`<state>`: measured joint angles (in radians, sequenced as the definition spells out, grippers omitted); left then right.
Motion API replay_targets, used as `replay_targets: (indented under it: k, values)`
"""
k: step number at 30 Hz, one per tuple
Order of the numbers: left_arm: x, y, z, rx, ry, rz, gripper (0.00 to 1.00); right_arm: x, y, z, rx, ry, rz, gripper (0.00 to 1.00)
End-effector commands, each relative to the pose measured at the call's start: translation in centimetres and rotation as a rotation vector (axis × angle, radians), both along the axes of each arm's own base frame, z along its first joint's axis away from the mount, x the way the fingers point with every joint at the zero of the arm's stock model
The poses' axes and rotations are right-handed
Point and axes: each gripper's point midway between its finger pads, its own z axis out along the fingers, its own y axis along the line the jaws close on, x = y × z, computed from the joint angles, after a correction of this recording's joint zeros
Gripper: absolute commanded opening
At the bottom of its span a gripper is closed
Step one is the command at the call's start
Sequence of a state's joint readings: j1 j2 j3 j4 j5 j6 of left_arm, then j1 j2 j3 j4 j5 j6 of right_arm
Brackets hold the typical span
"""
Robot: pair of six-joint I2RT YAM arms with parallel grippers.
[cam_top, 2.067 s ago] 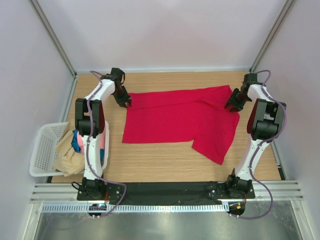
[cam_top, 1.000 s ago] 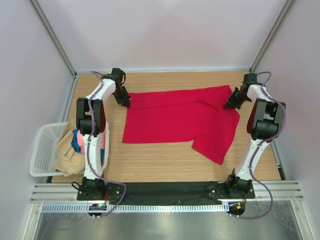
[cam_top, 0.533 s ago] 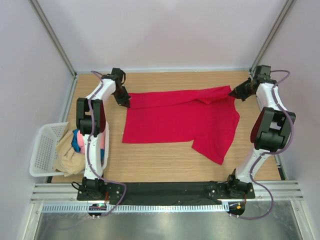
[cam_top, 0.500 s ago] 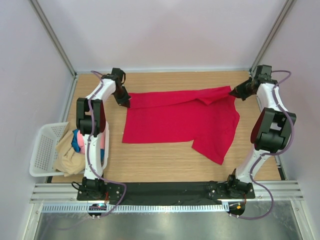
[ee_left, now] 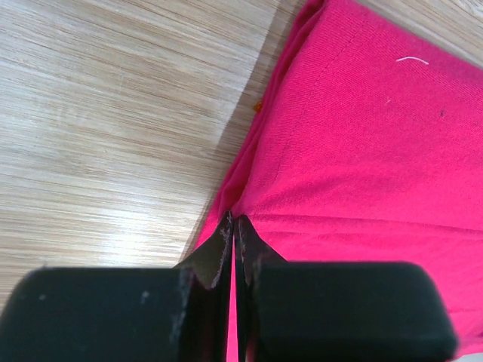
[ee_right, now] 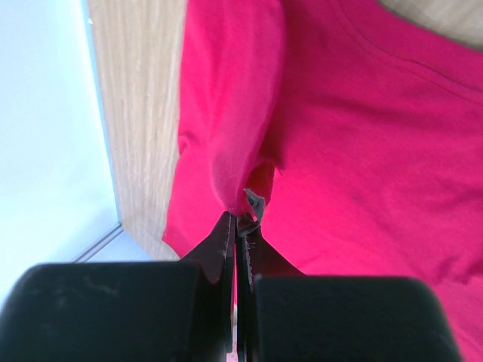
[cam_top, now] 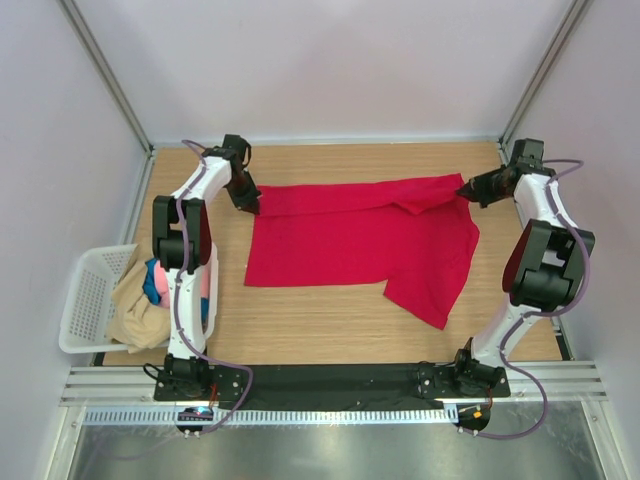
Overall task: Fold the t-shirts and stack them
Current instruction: Fold the tshirt
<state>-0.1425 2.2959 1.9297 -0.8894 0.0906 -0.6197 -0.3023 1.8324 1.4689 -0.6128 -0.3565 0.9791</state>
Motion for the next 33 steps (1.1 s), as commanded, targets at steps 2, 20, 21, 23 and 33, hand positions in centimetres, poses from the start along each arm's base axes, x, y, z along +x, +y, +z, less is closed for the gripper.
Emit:
replay_targets:
  k: [2,20,21,23,33]
  values:
    - [0.9,0.5,2.4,0.025,-0.060,0.000,0.00,-1.8,-0.1,1.5,-0.025,-0.010,-0.031,0.01]
    - [0.4,0.2,1.2,0.009,-0.024,-0.011,0.00,-5.0,-0.2,-1.4,-0.090,0.063,-0.027,0.01]
    - [0.4,0.1,1.2,0.006,-0.023,-0.012,0.00,-5.0,-0.1,-1.9,-0.088,0.068,-0.019,0.01]
    - [0.2,0.1,1.1,0.002,-0.015,-0.015,0.00,-5.0,-0.1,-2.5,-0.092,0.070,-0.012,0.01]
    - [0.0,-0.4,1.1,-0.021,-0.010,-0.018,0.03,-7.0,0.3,-6.2,-0.105,0.153,0.023,0.09]
